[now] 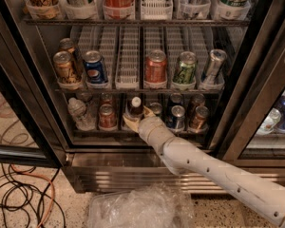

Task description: Pick blue plastic bottle from bottom shelf of fridge

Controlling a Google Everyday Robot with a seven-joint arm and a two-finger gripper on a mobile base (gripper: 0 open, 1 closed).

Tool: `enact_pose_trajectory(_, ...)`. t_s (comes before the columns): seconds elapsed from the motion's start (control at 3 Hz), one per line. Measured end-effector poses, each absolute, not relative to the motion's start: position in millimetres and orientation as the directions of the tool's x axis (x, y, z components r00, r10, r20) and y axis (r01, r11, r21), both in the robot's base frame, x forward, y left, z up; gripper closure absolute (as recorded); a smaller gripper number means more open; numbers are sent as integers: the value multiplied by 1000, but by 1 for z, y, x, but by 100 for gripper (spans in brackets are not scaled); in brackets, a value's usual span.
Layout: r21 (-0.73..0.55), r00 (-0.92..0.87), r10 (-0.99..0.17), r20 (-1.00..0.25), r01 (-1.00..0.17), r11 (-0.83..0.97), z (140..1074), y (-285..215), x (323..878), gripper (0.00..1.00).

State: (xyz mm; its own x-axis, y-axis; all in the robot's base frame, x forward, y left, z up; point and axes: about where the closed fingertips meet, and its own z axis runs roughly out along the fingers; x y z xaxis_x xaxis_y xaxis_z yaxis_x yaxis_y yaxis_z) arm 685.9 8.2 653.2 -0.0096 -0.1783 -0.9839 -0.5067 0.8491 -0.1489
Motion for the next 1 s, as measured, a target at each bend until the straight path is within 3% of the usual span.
enact_pose_trajectory(0.33, -205, 100, -179, -979, -477, 855, 703, -9, 682, 100)
enact_pose_trajectory(1.0, -149, 89, -121, -989, -479, 865, 720, -23, 663, 100)
